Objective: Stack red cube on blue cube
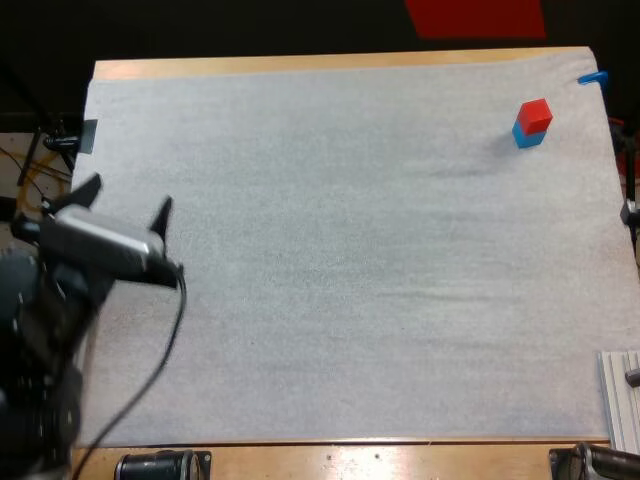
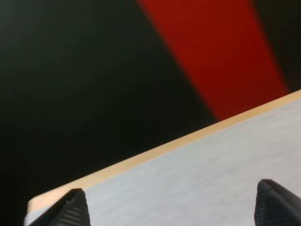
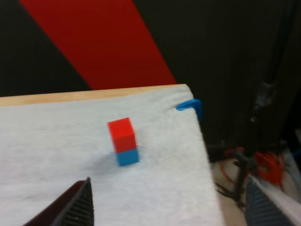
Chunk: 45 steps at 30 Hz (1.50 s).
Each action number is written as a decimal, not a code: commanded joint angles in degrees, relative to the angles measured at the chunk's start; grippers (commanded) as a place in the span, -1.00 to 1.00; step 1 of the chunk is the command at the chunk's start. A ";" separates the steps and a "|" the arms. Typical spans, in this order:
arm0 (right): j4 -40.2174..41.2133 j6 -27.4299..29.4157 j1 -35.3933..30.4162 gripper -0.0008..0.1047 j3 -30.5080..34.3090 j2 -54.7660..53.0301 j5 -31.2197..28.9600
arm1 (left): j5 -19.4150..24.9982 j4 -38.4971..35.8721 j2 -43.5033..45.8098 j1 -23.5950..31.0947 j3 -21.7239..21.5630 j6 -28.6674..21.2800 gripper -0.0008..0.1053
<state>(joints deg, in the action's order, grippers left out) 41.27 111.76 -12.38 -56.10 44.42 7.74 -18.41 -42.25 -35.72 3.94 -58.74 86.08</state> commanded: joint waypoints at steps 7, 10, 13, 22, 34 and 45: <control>2.57 -0.11 0.02 0.25 5.97 -12.49 3.89 | -0.21 -3.46 13.56 -4.23 6.47 2.39 0.33; 4.42 -0.11 0.02 0.25 7.94 -16.82 3.89 | 1.14 -6.83 18.46 -4.23 8.17 2.39 0.33; 5.77 -0.11 0.02 0.25 10.27 -22.16 3.89 | 2.56 -10.37 23.34 -4.23 9.70 2.39 0.33; 7.43 -3.63 0.02 0.25 16.53 -34.90 7.00 | 5.10 -16.39 34.79 -4.23 13.25 2.39 0.33; 13.85 -4.00 0.21 0.25 21.70 -47.69 8.87 | 8.16 -32.69 44.48 -3.82 13.00 3.29 0.33; 13.00 -3.55 3.44 0.25 23.33 -47.41 10.55 | 9.12 -27.00 44.50 -3.39 14.45 3.87 0.33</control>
<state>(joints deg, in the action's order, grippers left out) 55.44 107.91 -8.97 -32.76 -0.44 17.40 -10.13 -70.70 0.79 0.52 -44.39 89.24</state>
